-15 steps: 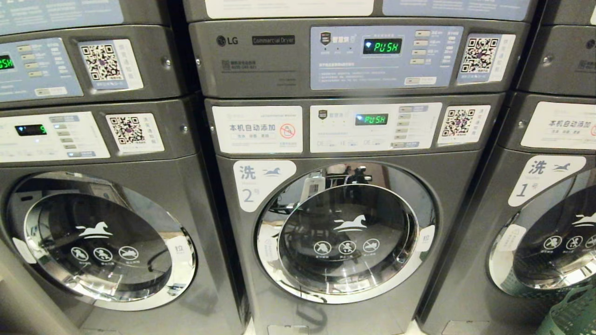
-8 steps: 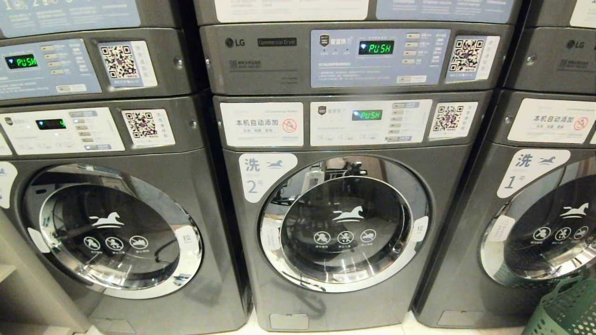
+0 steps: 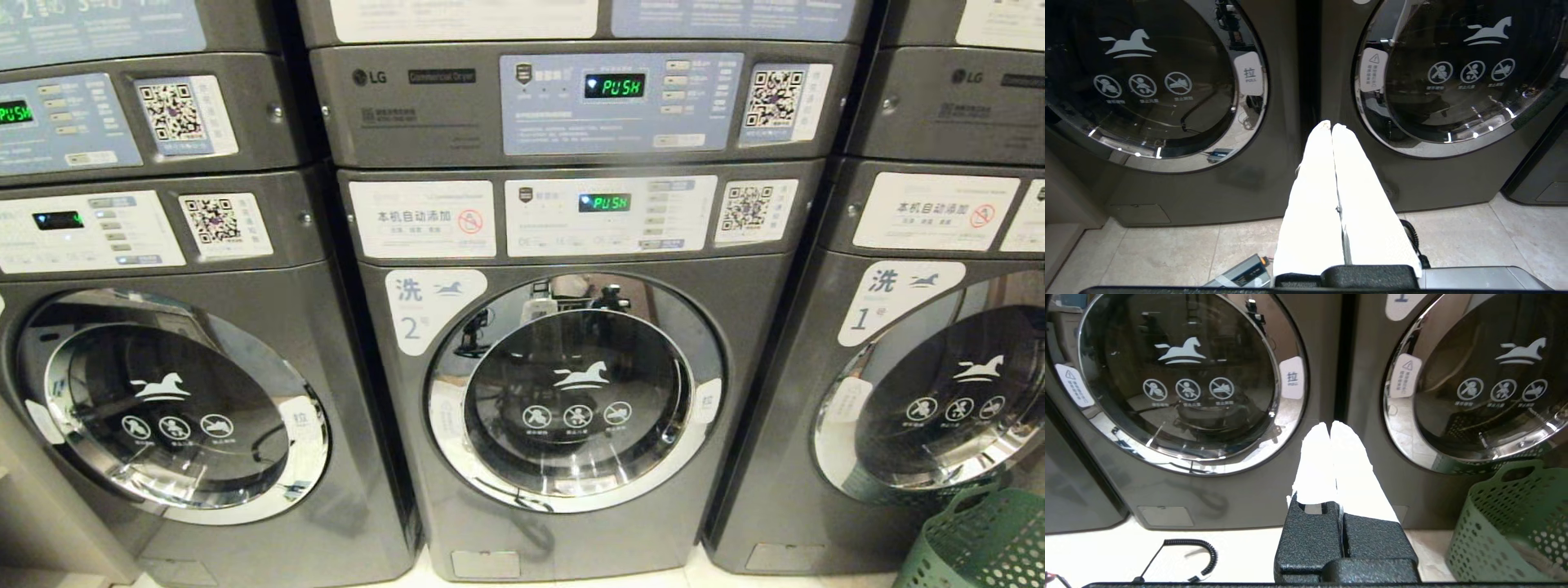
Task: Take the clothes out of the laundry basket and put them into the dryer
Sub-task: Take the clothes out of the basket
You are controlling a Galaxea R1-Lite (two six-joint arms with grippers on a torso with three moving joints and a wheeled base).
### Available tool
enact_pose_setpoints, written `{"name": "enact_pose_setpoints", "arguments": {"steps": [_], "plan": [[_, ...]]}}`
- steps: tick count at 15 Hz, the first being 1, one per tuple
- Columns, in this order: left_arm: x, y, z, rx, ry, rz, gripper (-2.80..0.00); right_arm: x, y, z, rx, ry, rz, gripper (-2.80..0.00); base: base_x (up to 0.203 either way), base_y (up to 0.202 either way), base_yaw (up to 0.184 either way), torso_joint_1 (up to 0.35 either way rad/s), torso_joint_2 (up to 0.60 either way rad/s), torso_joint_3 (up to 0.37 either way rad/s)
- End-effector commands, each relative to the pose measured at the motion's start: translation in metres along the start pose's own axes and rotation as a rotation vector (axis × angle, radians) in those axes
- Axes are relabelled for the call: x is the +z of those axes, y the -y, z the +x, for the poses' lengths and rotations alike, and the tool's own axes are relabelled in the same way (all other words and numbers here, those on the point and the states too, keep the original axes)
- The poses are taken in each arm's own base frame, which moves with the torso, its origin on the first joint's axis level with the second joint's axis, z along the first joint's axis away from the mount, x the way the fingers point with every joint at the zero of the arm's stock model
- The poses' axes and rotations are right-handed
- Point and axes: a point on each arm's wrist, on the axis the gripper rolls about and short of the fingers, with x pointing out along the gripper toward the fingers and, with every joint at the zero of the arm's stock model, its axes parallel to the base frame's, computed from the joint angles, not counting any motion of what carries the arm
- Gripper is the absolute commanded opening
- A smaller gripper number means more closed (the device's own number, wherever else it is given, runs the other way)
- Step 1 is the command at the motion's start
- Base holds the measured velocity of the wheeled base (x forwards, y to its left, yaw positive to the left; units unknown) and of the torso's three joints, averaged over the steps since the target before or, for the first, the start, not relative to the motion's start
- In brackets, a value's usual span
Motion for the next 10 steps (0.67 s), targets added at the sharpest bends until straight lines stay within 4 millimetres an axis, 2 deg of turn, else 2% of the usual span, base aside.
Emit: {"name": "enact_pose_setpoints", "arguments": {"steps": [1,10], "plan": [[-0.0001,0.0,0.0,0.0,0.0,-0.001,-2.8,0.0,0.0,0.0,-0.002,0.0,0.0,-2.8,0.0,-0.197,0.005,-0.002,0.01,0.002],[-0.0003,0.0,0.0001,0.002,0.0,-0.004,-2.8,0.0,0.0,0.0,-0.001,0.0,0.001,-2.8,0.0,-0.195,0.001,0.004,0.0,0.002]]}}
